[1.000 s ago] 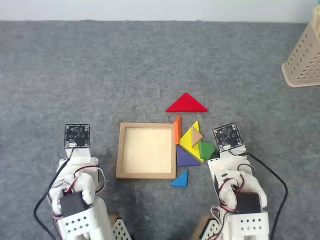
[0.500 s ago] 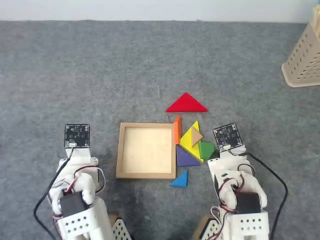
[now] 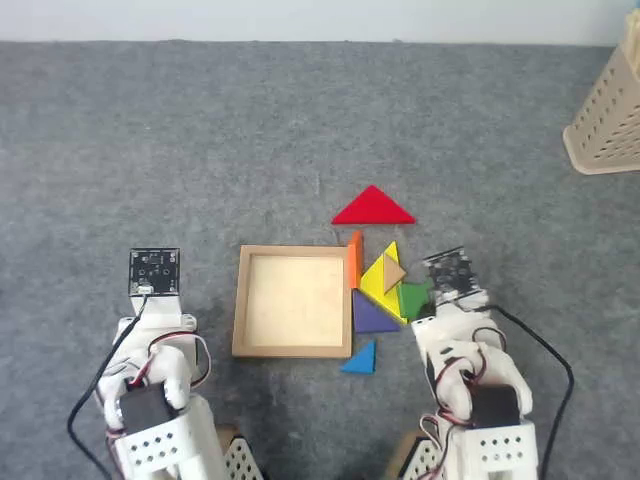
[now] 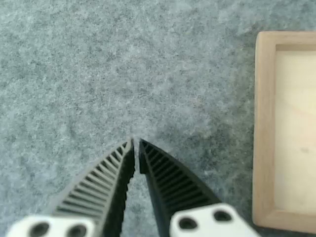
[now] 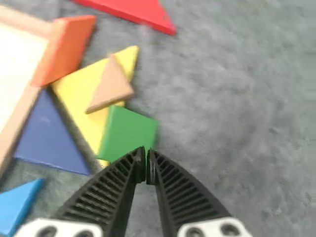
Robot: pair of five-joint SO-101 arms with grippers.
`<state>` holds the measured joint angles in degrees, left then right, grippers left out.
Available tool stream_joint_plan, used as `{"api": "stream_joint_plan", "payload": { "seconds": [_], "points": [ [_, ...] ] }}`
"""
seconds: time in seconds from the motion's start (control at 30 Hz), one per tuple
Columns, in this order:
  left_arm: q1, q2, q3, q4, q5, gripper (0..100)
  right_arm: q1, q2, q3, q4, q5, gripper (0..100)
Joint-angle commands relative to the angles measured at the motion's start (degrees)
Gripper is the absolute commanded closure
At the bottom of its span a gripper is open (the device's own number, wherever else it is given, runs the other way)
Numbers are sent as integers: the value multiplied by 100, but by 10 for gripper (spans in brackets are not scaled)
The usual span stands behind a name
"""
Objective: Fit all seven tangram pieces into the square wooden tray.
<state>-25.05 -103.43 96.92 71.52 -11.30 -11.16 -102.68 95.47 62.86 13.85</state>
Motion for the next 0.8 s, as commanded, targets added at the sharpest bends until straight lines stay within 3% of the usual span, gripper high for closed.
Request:
{"api": "stream_joint_plan", "payload": {
  "seconds": [0.0,0.13,0.27,0.33,0.57,0.77],
  "points": [
    [-26,-79,-40,44,-26,987,-330,-101,97,-171,79,990],
    [-26,-79,-40,44,-26,987,-268,-84,97,-268,273,989],
    [-26,-79,-40,44,-26,987,602,-101,79,-154,1723,989],
    [-26,-79,-40,44,-26,987,963,-92,44,-189,2057,989],
    [-26,-79,-40,44,-26,987,1051,479,-897,-101,1503,989],
    [-26,-79,-40,44,-26,987,901,2721,-2681,-259,1152,896]
  ]
}}
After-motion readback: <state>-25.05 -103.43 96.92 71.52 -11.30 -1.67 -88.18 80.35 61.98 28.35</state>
